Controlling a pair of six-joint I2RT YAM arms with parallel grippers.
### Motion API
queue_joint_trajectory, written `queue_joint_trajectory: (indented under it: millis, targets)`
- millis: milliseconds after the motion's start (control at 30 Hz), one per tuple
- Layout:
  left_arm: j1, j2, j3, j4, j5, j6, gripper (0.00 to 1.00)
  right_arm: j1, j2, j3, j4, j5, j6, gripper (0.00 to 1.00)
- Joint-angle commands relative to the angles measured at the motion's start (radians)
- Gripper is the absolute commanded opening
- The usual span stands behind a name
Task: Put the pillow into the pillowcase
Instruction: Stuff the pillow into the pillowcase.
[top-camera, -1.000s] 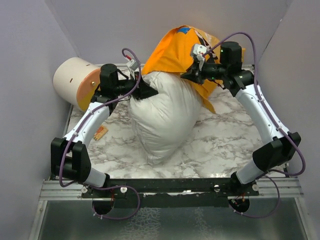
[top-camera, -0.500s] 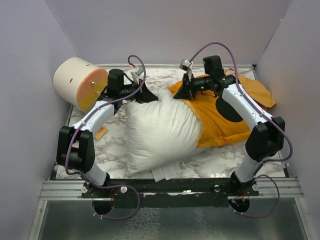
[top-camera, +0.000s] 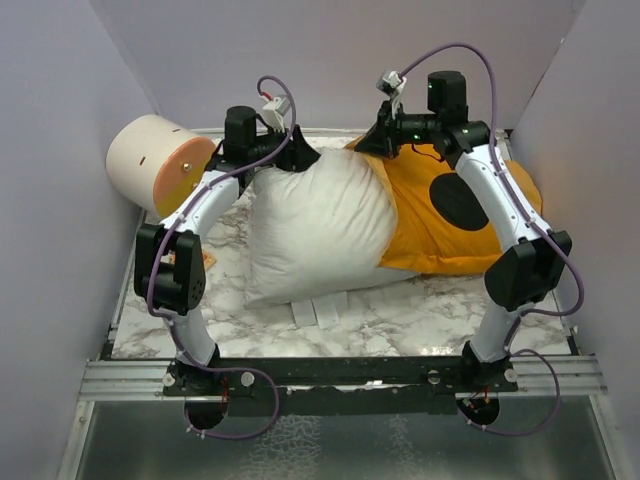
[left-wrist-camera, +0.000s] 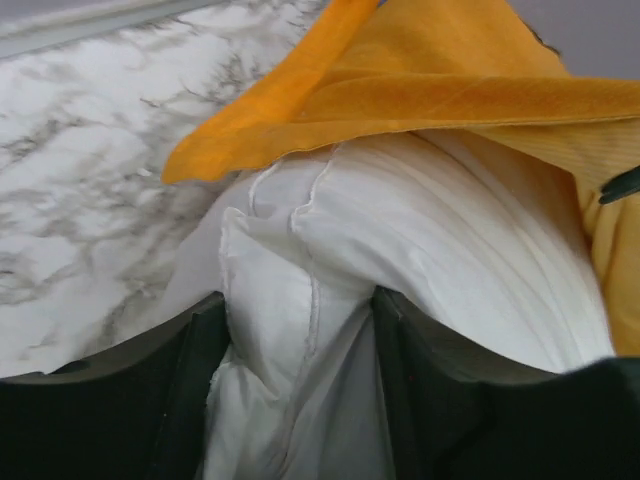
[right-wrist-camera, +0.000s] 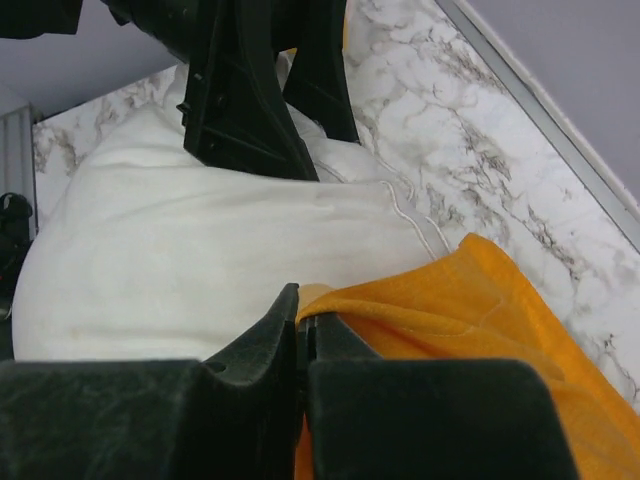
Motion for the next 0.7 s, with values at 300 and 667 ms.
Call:
queue_joint_trajectory:
  millis: [300,667]
  targets:
    - [0.195,-0.488,-0.229,-0.036,-0.138,0.079,0.98,0.013,-0.284,-0.251,0.054,0.087,-0.117,0.95]
    - [0.199,-1.013,-0.809,0.072,-0.280,-0.180,0.99,0.003,-0.527,-0.490,-0.113,0.218,-0.195,0.98]
